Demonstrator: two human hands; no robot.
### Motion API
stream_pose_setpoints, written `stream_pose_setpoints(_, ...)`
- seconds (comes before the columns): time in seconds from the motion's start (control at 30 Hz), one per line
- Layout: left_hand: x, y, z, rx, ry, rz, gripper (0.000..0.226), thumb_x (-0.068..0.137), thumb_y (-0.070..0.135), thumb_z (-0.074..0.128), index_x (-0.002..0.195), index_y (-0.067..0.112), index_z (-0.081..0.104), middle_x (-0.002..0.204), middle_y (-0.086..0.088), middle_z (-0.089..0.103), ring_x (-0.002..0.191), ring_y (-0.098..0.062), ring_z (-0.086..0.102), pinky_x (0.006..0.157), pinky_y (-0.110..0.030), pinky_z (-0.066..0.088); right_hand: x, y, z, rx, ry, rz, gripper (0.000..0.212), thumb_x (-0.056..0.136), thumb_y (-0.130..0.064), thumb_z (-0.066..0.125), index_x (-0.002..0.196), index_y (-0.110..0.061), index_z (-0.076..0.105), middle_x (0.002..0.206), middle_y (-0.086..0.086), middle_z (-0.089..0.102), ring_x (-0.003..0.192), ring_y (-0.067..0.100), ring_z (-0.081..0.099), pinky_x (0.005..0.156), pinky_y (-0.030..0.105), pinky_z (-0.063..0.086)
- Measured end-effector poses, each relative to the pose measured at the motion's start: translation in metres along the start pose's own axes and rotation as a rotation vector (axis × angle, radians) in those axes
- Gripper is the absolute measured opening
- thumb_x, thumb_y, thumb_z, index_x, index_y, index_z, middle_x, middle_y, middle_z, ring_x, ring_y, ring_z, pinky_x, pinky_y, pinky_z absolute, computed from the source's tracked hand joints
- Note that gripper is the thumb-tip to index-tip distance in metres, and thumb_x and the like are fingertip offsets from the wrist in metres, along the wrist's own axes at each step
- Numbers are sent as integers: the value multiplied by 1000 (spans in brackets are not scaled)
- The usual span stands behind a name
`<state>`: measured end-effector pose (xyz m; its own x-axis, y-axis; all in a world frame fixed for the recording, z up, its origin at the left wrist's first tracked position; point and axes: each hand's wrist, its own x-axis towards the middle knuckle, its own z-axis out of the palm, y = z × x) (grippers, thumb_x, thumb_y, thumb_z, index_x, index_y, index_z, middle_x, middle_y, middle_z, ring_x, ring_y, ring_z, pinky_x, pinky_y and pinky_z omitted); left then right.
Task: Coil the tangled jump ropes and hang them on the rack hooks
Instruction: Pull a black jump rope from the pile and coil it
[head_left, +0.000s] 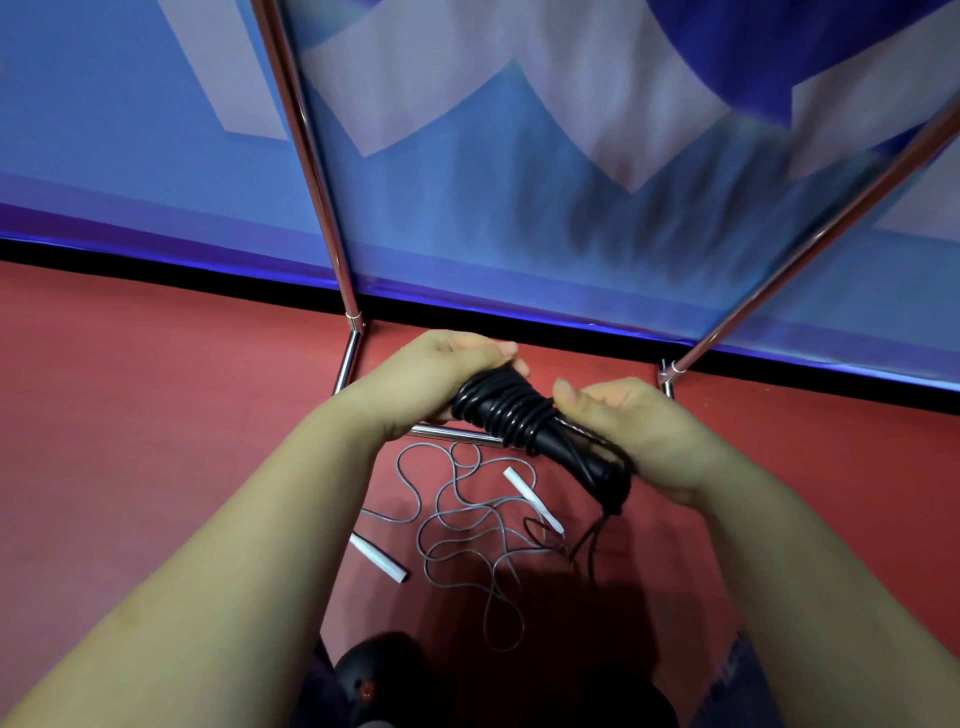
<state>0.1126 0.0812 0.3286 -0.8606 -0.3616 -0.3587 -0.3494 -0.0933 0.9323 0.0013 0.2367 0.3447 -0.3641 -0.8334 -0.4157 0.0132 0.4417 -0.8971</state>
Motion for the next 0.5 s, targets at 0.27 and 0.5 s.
stream_pose_setpoints(0.27,8,3,14,-334,162,22,30,99,27,44,79,15,63,48,1,31,32,-6,20,38,-12,11,13,8,14,632,58,88,49,98,-34,33,55,-12,38,41,-1,30,32,5,23,33,15,16)
stream_pose_setpoints(0.5,14,2,13,-234,540,30,28,98,23,49,77,13,64,41,10,45,36,-5,38,39,-12,30,12,9,32,159,296,27,44,102,-27,36,70,-10,61,42,-4,38,31,6,31,34,13,25)
